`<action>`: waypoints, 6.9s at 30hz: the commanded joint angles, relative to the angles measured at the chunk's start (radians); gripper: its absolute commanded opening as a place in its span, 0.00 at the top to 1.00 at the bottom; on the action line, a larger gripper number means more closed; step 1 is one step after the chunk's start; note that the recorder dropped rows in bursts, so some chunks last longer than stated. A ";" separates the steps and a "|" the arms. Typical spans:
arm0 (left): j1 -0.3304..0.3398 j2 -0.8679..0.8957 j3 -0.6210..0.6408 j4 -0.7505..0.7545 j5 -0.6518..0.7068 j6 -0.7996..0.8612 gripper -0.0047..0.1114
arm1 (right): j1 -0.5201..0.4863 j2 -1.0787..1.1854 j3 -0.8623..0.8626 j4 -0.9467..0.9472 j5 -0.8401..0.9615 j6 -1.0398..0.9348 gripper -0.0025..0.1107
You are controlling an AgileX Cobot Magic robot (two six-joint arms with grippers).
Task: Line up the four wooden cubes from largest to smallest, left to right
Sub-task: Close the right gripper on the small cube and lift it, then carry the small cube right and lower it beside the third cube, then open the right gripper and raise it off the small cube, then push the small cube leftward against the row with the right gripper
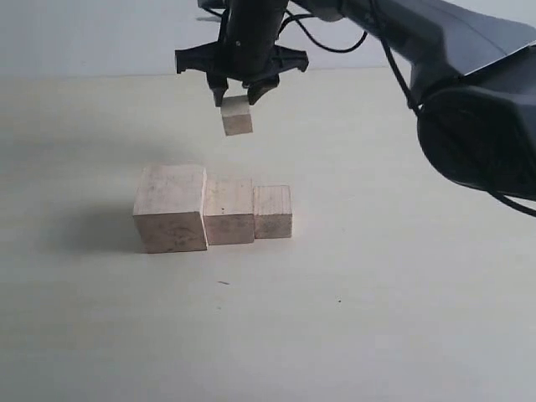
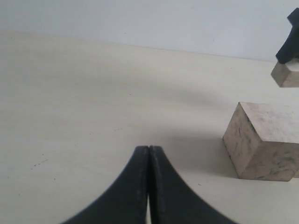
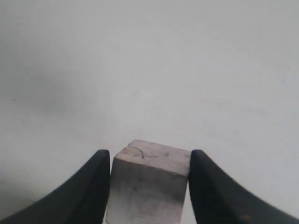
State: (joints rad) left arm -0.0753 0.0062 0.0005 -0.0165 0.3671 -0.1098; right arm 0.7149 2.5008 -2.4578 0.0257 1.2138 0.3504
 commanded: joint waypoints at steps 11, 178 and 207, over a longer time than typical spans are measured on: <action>-0.008 -0.006 0.000 0.002 -0.008 0.000 0.96 | -0.006 -0.092 0.009 -0.037 0.007 -0.087 0.98; -0.008 -0.006 0.000 0.002 -0.008 0.000 0.96 | -0.111 -0.664 1.356 -0.056 -0.760 -0.047 0.67; -0.008 -0.006 0.000 0.002 -0.008 0.000 0.96 | -0.121 -0.530 1.333 -0.086 -0.866 -0.009 0.62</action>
State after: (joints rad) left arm -0.0753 0.0062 0.0005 -0.0165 0.3671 -0.1098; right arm 0.5965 1.9667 -1.1172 -0.0502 0.3459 0.3407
